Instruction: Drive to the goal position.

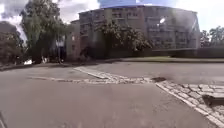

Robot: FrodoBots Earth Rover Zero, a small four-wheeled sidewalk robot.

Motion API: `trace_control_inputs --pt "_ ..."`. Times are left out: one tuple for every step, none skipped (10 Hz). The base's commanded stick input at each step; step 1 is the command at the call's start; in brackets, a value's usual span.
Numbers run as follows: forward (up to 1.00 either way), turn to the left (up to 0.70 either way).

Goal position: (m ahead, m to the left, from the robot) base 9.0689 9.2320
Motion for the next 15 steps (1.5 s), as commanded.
trace_control_inputs --pt "0.85 0.34" --pt "0.85 0.33" --pt "0.44 0.17" --pt "0.0 0.0" --pt "0.0 0.0" --pt "0.0 0.0" --pt "0.0 0.0" --pt "0.0 0.0" --pt "0.0 0.0" --pt "0.0 0.0" --pt "0.0 0.0" --pt "0.0 0.0" --pt "0.02 0.0" --pt "0.23 0.0" --pt "0.46 0.0"
